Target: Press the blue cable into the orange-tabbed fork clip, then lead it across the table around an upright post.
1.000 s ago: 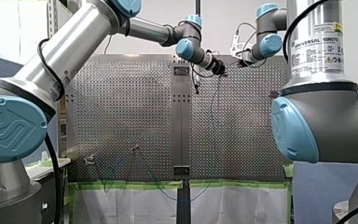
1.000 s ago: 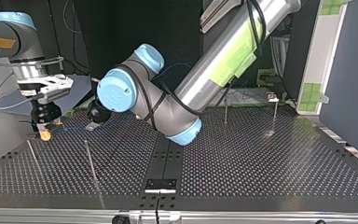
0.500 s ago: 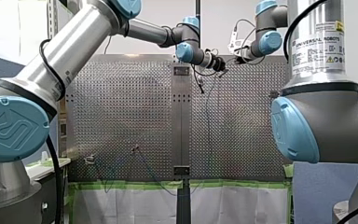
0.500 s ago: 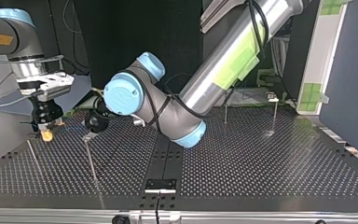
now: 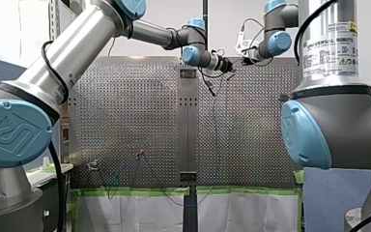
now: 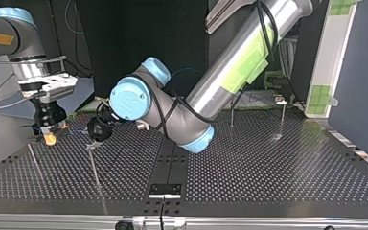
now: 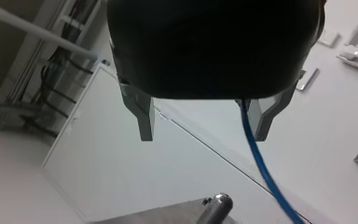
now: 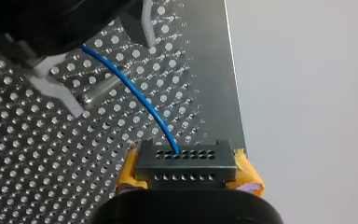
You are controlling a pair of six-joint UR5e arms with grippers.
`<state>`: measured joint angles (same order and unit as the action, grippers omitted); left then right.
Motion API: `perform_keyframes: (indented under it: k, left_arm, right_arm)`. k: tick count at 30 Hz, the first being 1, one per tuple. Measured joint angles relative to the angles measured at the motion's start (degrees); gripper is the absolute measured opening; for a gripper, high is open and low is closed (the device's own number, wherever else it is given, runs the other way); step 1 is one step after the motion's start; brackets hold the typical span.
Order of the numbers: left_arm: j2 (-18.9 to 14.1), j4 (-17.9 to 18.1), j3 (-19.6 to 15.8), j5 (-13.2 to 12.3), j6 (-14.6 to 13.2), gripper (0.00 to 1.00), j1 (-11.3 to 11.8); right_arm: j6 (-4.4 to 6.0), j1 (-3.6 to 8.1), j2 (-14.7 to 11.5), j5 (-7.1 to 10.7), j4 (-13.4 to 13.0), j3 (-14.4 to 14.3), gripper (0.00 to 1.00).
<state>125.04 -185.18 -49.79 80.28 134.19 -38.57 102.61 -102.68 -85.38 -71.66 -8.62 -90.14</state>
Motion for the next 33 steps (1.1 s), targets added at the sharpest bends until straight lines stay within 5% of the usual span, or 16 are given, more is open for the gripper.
perform_keyframes:
  k: [3,5,6,8,9,11,12,14,23,33]
  left_arm:
    - [0.0,-1.3,0.0,1.3,1.9,1.0,0.1]
    - [0.0,-2.2,0.0,2.2,3.0,0.77,0.1]
    - [0.0,-2.7,0.0,3.0,3.7,0.77,0.1]
    - [0.0,-3.3,0.0,4.0,4.8,0.44,0.2]
    - [0.0,-3.5,0.0,4.5,5.6,0.44,0.2]
    - [0.0,-3.7,0.0,5.0,6.7,0.15,0.2]
    - [0.0,-3.7,0.0,5.3,7.4,0.15,0.2]
    - [0.0,-3.7,0.0,5.6,8.4,0.0,0.2]
    - [0.0,-3.7,0.0,6.0,11.4,0.0,0.3]
    - [-0.2,-5.2,0.1,10.7,6.6,0.0,0.3]
  right_arm:
    - [0.09,-0.02,0.0,0.01,0.0,0.0,0.0]
    - [0.16,-0.02,0.0,0.01,0.0,0.0,0.0]
    - [0.18,-0.01,0.0,0.01,0.0,0.0,0.0]
    - [0.21,0.0,0.0,0.02,0.0,0.0,0.0]
    - [0.21,0.01,0.0,0.02,0.0,0.0,0.0]
    - [0.23,0.01,0.0,0.02,0.0,0.0,0.0]
    - [0.23,0.01,0.0,0.02,0.0,0.0,0.0]
    - [0.23,0.0,0.0,0.02,0.0,0.0,0.0]
    - [0.3,-0.01,0.0,0.02,0.0,0.0,0.0]
    - [0.32,0.15,0.0,-0.08,0.0,0.0,0.0]
